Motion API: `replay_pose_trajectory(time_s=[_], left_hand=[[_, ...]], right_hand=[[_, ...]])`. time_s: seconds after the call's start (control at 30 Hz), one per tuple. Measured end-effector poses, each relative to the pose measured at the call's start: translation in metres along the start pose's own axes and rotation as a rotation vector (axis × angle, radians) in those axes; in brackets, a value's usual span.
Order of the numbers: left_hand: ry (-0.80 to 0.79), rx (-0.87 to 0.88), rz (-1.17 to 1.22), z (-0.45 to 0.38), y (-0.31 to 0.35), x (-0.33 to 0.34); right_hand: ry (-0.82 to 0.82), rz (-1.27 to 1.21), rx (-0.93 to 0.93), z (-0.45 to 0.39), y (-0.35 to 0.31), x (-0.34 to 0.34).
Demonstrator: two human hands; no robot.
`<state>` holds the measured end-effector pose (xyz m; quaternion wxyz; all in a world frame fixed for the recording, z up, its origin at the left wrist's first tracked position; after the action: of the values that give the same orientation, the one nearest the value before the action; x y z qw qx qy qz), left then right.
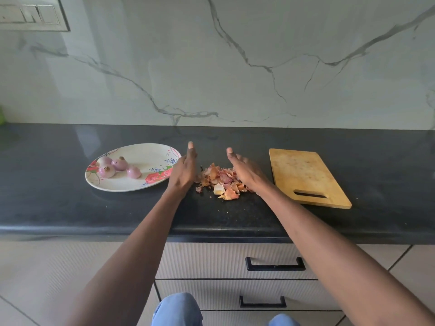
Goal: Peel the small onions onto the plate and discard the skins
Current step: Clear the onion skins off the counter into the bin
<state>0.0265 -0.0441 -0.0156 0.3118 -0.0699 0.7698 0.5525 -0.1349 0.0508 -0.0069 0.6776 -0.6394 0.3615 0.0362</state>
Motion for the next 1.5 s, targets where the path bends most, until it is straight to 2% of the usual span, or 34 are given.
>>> replay_pose_trajectory(time_s=[0.17,0.2,0.27,0.33,0.37,0.47,0.6,0.7,0.77,0.83,0.93,0.97,1.0,1.07,1.13,1.23,1.3,1.37,1.5], left_hand=[[-0.212,0.015,0.284,-0.004,0.012,0.014],[-0.212,-0.003,0.385,-0.005,0.012,0.013],[-0.077,-0.033,0.501,-0.006,0.005,0.006],[0.085,-0.060,0.405,-0.006,-0.007,-0.001],[0.105,-0.070,0.345,-0.005,-0.011,-0.003],[-0.033,-0.069,0.260,-0.001,-0.011,0.001],[-0.169,-0.050,0.408,-0.001,-0.002,0.001],[-0.127,-0.098,0.585,-0.005,-0.006,-0.003],[-0.033,-0.096,0.480,-0.005,-0.005,-0.002],[-0.052,-0.081,0.424,-0.004,0.001,0.004],[-0.205,-0.116,0.680,-0.006,0.011,0.011],[-0.207,-0.128,0.793,-0.007,0.014,0.010],[-0.147,-0.137,0.879,-0.008,0.014,0.008],[0.075,-0.166,0.947,-0.008,0.007,-0.002],[0.245,-0.145,0.834,-0.006,-0.001,-0.013],[0.328,-0.111,0.518,0.001,-0.007,-0.017],[0.246,-0.127,0.372,0.003,-0.010,-0.012],[0.098,-0.124,0.286,0.004,-0.010,-0.007],[-0.128,-0.079,0.424,0.001,-0.002,-0.004]], right_hand=[[-0.126,-0.048,-0.039,0.009,-0.010,0.006],[-0.137,-0.090,-0.043,0.010,-0.009,0.004],[-0.159,-0.139,-0.057,0.012,-0.007,0.000],[-0.185,-0.088,-0.057,0.015,-0.003,-0.001],[-0.200,-0.044,-0.048,0.016,0.000,0.000],[-0.260,0.104,-0.077,0.018,0.001,0.007],[-0.289,0.268,-0.183,0.016,0.000,0.018],[-0.297,0.301,-0.207,0.013,-0.004,0.024],[-0.295,0.304,-0.213,0.012,-0.008,0.028],[-0.285,0.311,-0.230,0.013,-0.010,0.029],[-0.268,0.302,-0.247,0.014,-0.008,0.031],[-0.259,0.293,-0.243,0.013,-0.007,0.030],[-0.252,0.281,-0.237,0.012,-0.008,0.029],[-0.233,0.248,-0.217,0.012,-0.008,0.026],[-0.228,0.235,-0.208,0.013,-0.009,0.025],[-0.228,0.244,-0.237,0.012,-0.009,0.024],[-0.236,0.256,-0.237,0.013,-0.010,0.024],[-0.231,0.266,-0.239,0.014,-0.009,0.026],[-0.215,0.297,-0.293,0.013,-0.008,0.029]])
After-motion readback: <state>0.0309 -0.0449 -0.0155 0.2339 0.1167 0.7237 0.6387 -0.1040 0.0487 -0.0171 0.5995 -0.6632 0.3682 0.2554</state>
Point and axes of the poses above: each hand's wrist, its own z-axis away from the middle knuckle, its own x-axis out of the palm, y = z × x, the point moved 3 cm from there along -z, towards the middle knuckle, and after that the axes turned 14 degrees about -z, right-handed, at the moved point
